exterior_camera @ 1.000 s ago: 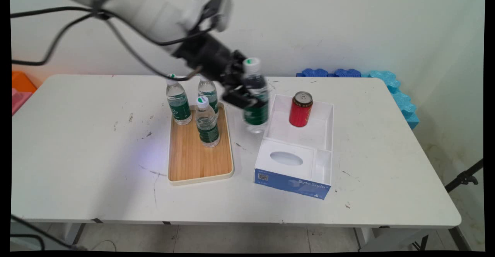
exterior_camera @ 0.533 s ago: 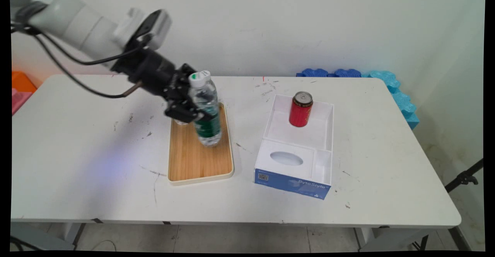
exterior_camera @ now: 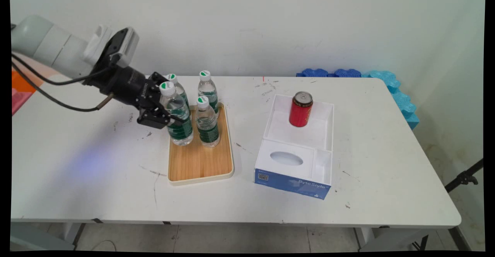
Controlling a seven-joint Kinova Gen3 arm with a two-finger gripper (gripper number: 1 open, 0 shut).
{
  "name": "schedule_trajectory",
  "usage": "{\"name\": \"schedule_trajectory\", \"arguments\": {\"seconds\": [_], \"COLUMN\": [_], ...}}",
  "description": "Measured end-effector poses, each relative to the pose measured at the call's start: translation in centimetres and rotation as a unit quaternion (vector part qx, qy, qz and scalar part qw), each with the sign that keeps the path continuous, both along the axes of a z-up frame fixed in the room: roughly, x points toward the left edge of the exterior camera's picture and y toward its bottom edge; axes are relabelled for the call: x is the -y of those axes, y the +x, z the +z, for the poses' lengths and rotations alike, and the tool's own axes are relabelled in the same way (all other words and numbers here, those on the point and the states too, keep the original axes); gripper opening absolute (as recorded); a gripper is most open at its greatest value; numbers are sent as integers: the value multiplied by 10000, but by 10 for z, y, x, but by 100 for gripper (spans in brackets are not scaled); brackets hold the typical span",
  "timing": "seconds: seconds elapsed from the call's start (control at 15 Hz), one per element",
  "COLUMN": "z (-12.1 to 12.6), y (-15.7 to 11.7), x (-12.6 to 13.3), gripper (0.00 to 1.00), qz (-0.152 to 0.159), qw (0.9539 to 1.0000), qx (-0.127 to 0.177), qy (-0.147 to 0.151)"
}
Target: Place the picked object on the tray
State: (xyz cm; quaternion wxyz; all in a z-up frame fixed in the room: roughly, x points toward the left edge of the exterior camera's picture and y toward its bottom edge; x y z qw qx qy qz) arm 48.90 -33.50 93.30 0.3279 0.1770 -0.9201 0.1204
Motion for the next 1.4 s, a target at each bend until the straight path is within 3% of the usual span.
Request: {"name": "schedule_trajectory", "arguments": {"seconds": [0.53,1.4], "z": [-39,-83], "y": [24,19], "x": [-2,1], "gripper": [0,0], "qz": [383,685], "qw": [9990,9976], "qx": [174,16], "qy": [-150,-65]}}
